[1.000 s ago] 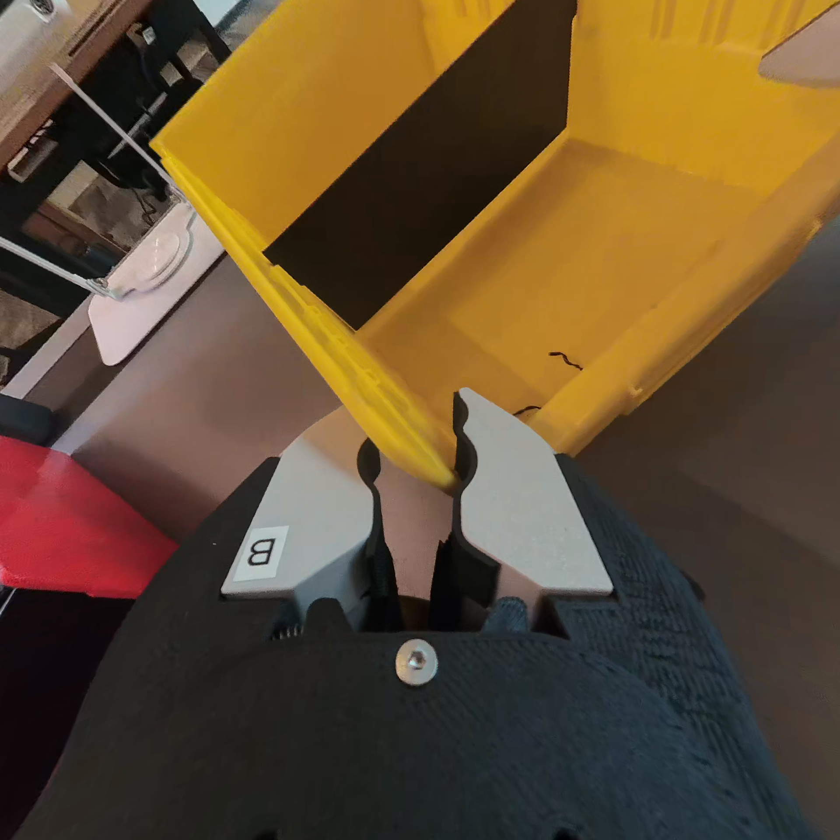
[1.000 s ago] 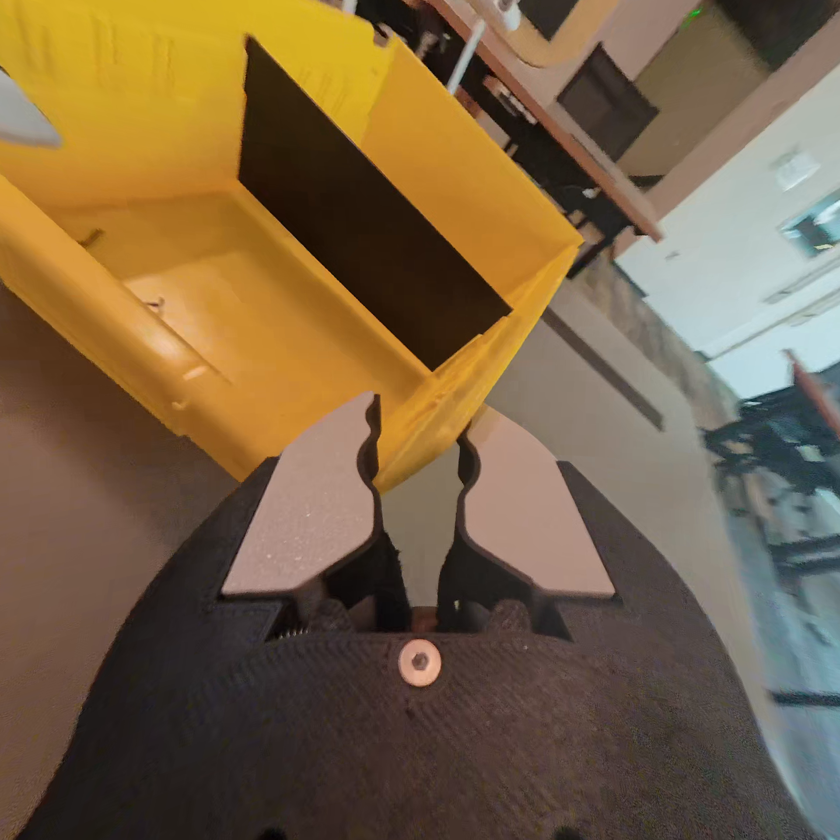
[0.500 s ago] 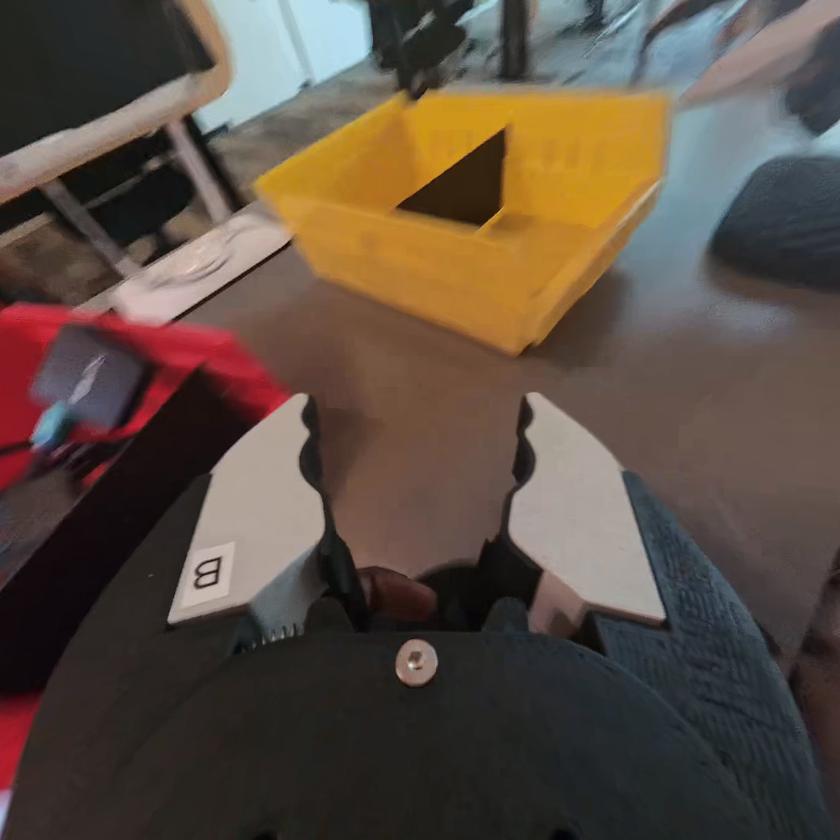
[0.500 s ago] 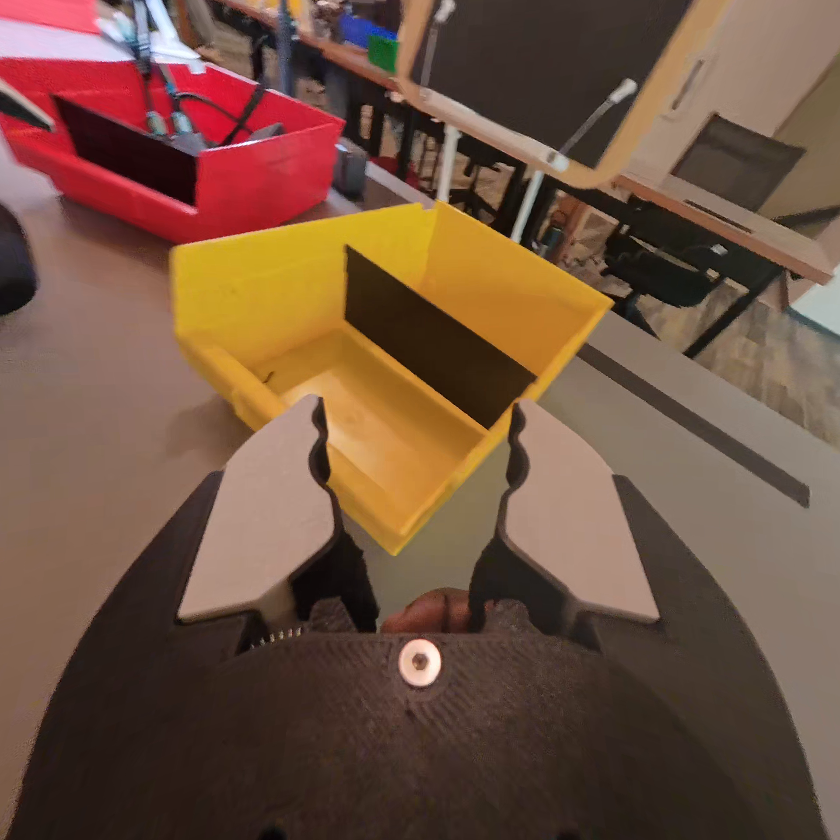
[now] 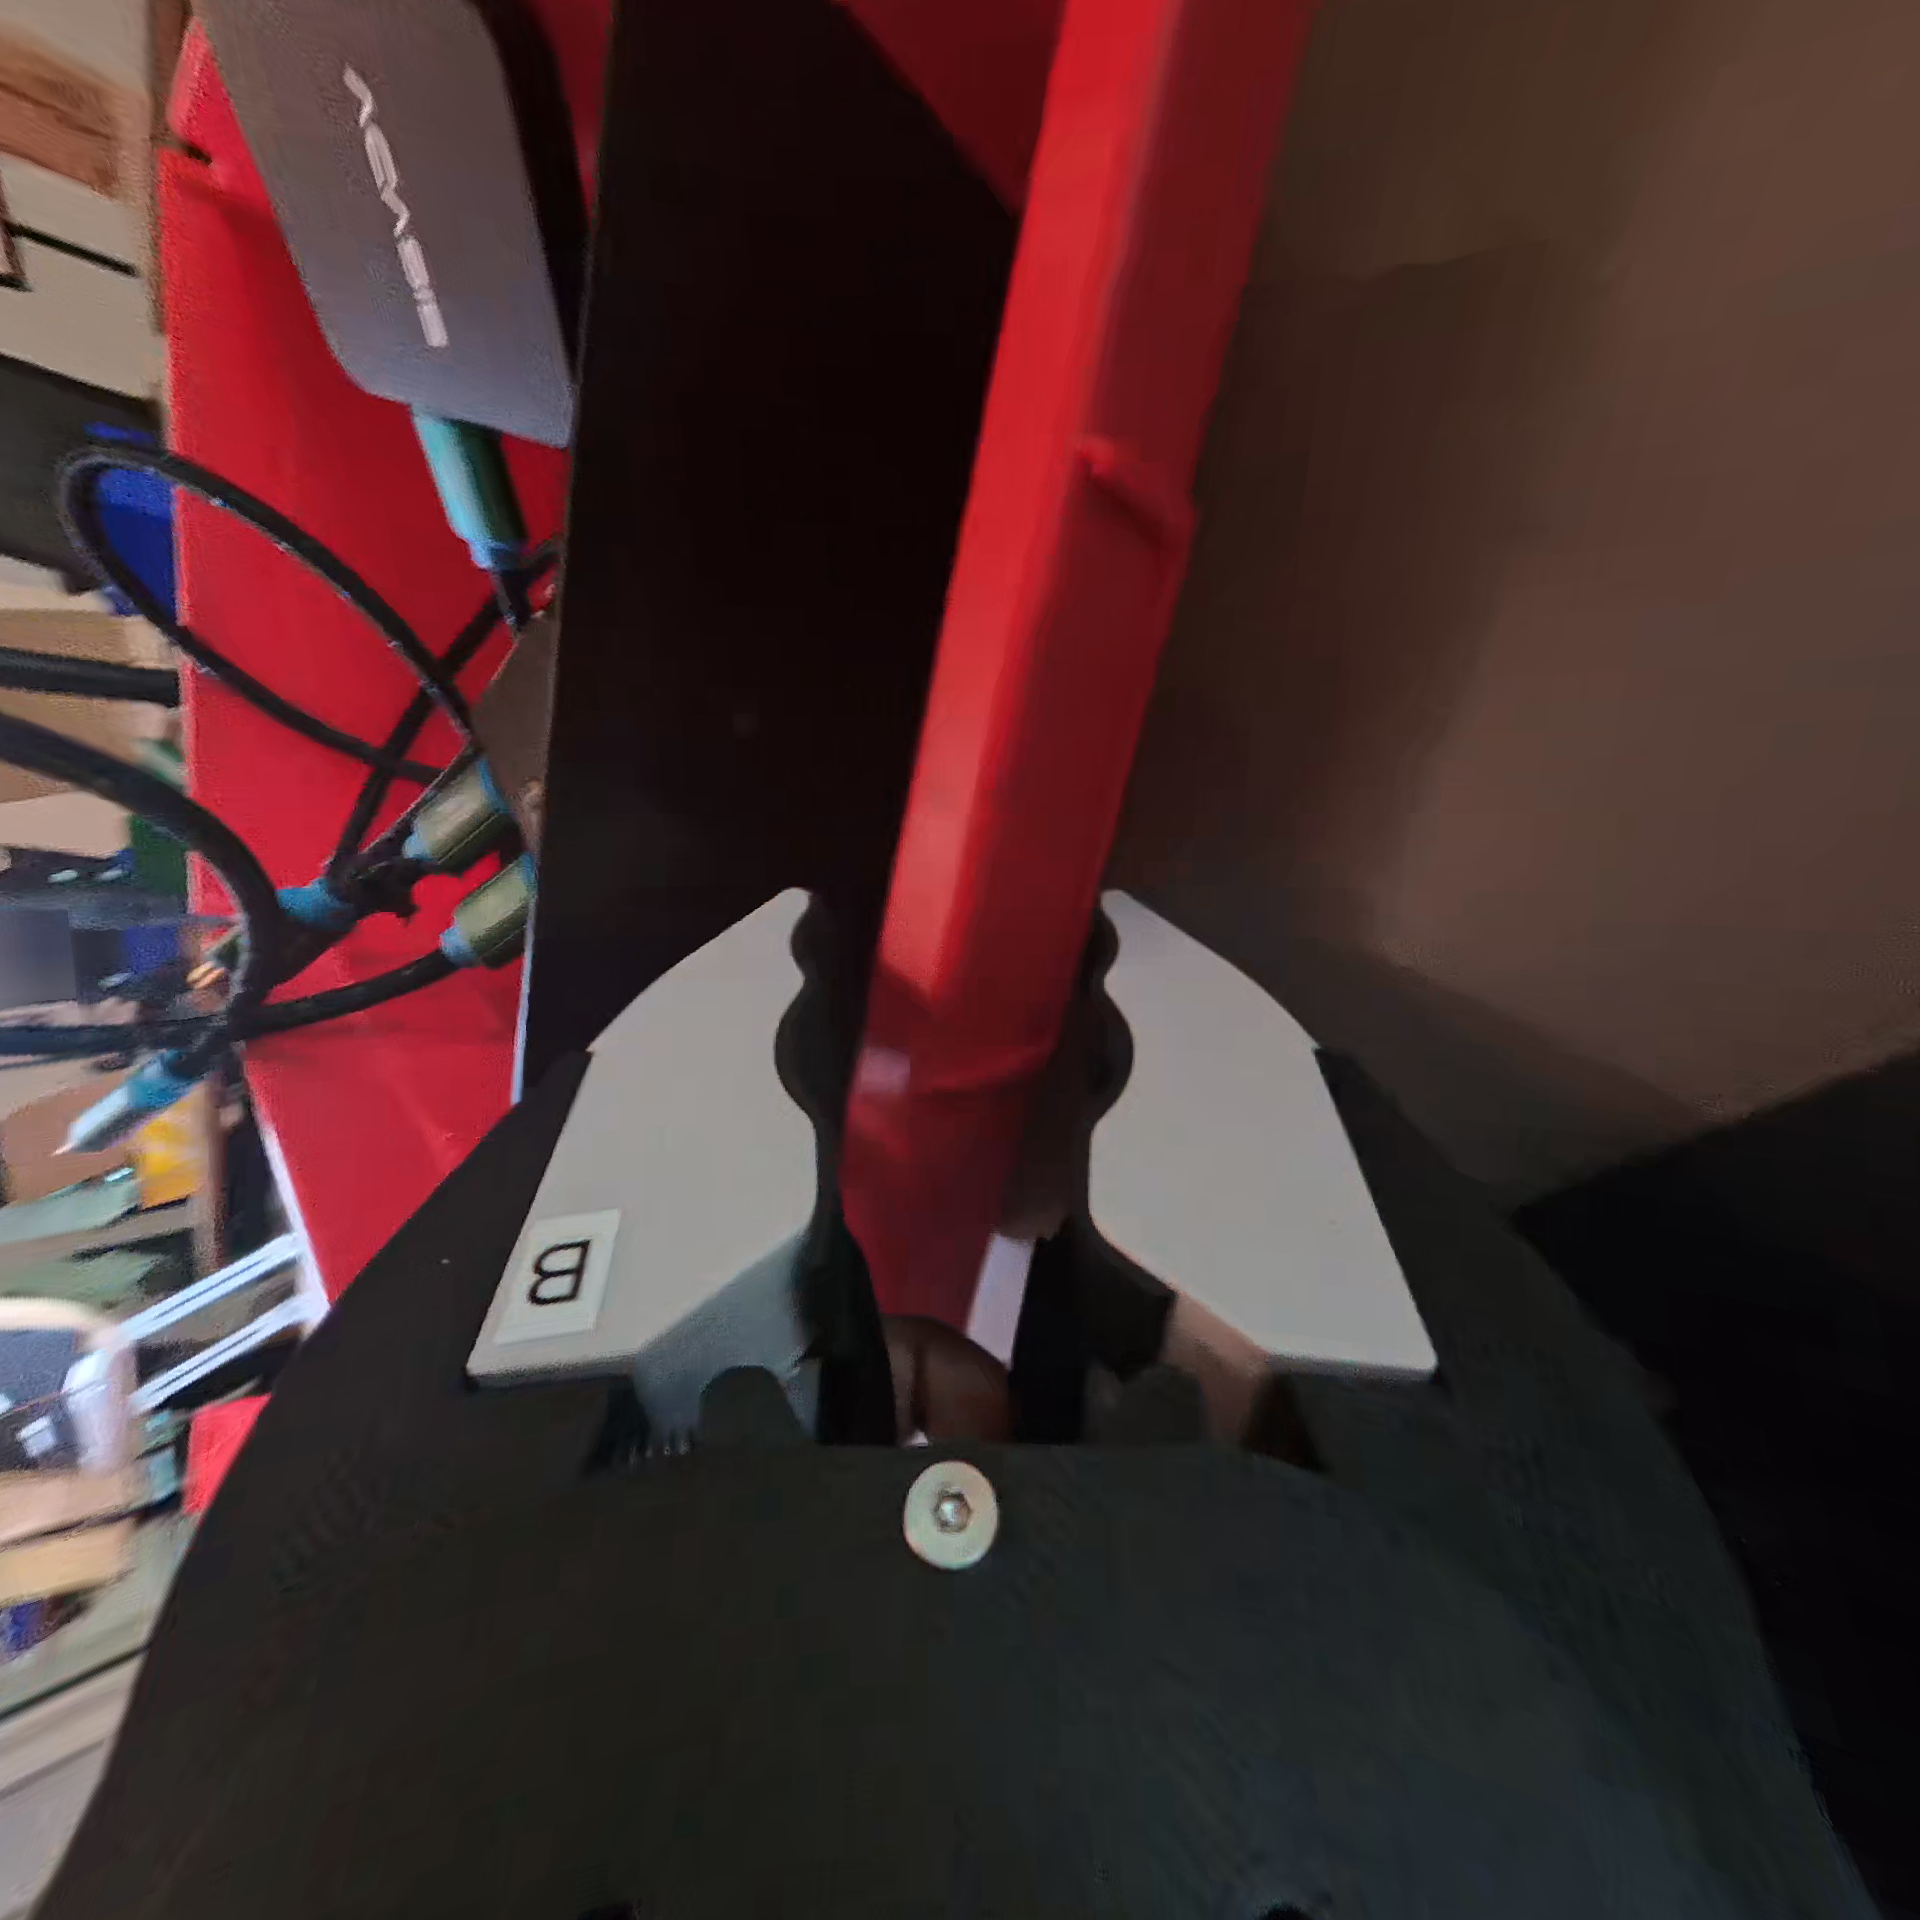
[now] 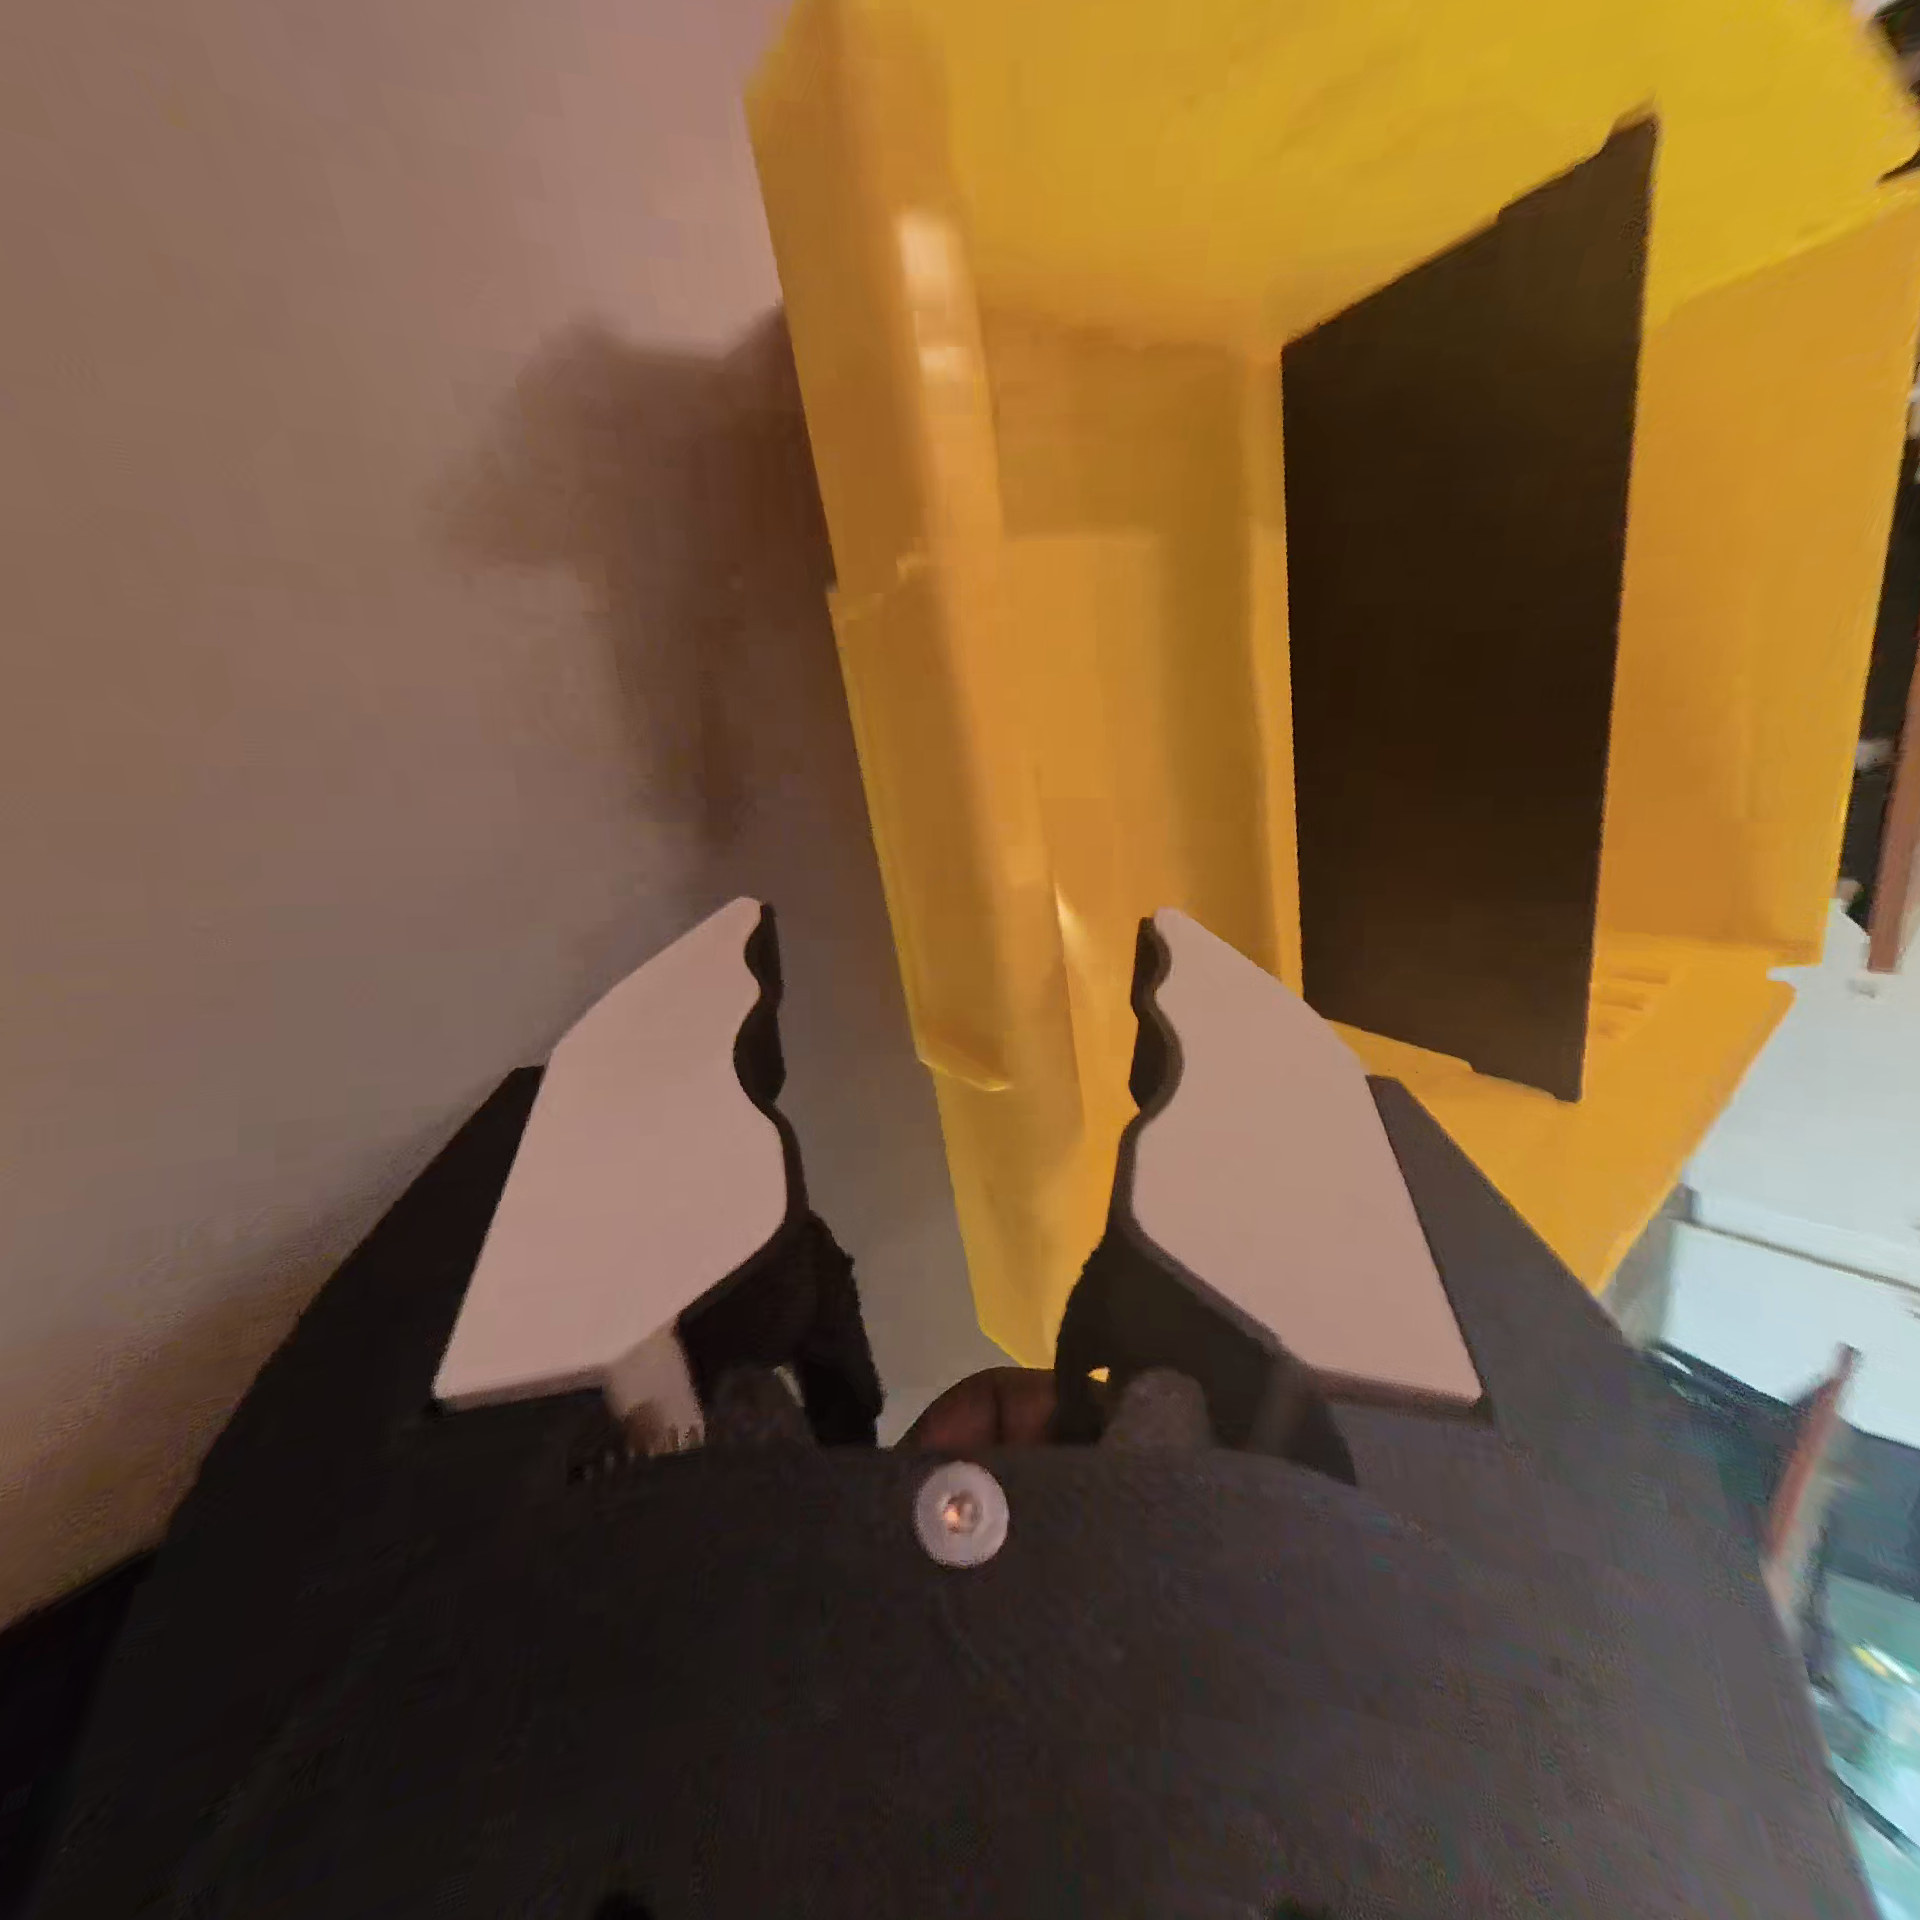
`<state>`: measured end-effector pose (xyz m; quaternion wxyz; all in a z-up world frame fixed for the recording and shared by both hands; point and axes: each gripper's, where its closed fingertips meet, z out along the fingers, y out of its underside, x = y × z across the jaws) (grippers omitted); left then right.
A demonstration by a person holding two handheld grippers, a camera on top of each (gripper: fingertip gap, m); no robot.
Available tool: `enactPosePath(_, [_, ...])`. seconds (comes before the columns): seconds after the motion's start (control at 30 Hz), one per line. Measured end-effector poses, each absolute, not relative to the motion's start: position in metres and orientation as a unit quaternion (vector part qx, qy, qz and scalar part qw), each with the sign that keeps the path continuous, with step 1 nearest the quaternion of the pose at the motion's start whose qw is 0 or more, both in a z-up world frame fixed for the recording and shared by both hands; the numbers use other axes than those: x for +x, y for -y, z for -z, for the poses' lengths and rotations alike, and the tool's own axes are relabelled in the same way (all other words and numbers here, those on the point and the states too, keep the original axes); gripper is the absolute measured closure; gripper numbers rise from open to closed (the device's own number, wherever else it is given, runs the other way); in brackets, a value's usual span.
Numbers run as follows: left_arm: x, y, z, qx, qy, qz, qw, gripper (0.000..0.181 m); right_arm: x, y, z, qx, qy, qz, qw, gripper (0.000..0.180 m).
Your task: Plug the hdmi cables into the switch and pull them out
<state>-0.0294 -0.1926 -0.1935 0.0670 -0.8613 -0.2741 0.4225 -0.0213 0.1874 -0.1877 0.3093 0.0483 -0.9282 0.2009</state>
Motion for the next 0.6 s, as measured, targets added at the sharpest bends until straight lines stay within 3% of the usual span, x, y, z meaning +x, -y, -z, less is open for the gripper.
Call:
enactPosePath(0.03, [-0.031, 0.196, 0.195, -0.863, 0.27, -0.422, 0.058, 0.136, -0.027, -0.193, 0.193, 0.052, 0.93, -0.172, 0.322, 0.117])
enactPosePath(0.13, [-0.029, 0.201, 0.197, -0.865, 0.277, -0.414, 0.06, 0.144, -0.044, -0.209, 0.199, 0.062, 0.921, -0.101, 0.372, 0.148])
enactPosePath(0.6, [0.009, 0.272, 0.193, -0.859, 0.268, -0.434, 0.034, 0.142, -0.068, -0.282, 0.198, -0.041, 0.917, -0.052, 0.393, 0.147])
